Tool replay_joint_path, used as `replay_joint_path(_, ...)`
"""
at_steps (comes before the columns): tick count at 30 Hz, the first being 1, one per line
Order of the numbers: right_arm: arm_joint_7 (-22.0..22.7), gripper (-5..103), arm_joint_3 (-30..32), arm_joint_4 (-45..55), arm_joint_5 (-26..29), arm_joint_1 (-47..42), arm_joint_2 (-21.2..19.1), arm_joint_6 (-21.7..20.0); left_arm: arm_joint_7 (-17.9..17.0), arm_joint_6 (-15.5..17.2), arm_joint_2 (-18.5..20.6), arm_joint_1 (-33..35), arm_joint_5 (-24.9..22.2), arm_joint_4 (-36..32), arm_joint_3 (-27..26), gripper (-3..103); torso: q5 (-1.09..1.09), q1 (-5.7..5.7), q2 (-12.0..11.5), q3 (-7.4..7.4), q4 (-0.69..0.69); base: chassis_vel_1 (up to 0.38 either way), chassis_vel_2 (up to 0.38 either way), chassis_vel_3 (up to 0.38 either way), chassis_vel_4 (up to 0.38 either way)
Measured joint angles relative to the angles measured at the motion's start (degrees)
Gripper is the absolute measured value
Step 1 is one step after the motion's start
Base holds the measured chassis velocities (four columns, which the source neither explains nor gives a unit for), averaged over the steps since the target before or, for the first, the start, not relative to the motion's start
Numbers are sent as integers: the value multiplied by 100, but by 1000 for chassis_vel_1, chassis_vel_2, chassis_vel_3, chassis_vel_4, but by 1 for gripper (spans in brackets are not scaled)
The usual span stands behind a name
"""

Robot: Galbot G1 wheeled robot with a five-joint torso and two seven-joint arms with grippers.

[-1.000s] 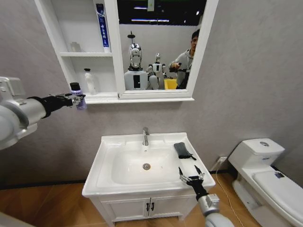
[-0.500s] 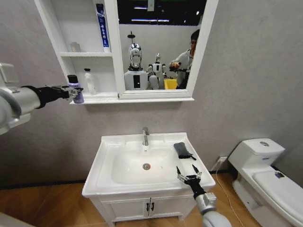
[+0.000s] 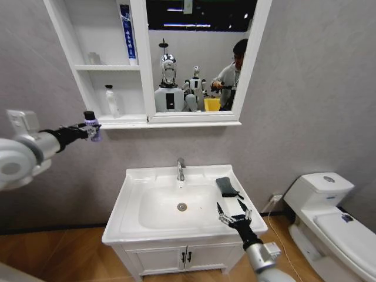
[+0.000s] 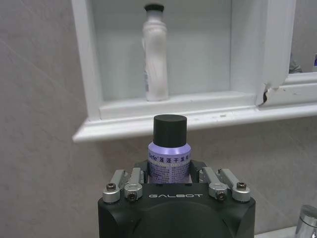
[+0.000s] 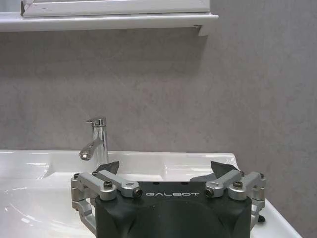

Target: Move facial cleanser and shampoo from washbasin to cabinet, then wipe washbasin with towel.

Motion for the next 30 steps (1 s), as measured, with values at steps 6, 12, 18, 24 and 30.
replay_joint_path(6,108,100,40,-161,57,28,38,-77,-40,168,-970,-1141,523,427,1002,43,6,1,-1,0,0,0,0,0,0)
replay_joint_path(12,124,100,19,-363,45,86,59,-102,-25,202,-1214,-1739,650,718,1381,43,5,1,-1,1,2,0,0,0,0)
replay_joint_path(18,135,100,12,-489,40,166,153,-125,-83,304,-1086,-2180,372,691,1596,43,3,1,-1,1,1,0,0,0,0)
replay_joint_path(24,136,100,-2,-590,55,273,141,-122,-178,399,-403,-1909,-230,274,1107,43,3,1,-1,0,4,0,0,0,0)
replay_joint_path(30,141,100,-59,-684,100,417,97,-122,-264,414,-88,-2404,-801,130,1292,43,2,0,0,-1,0,0,0,0,0)
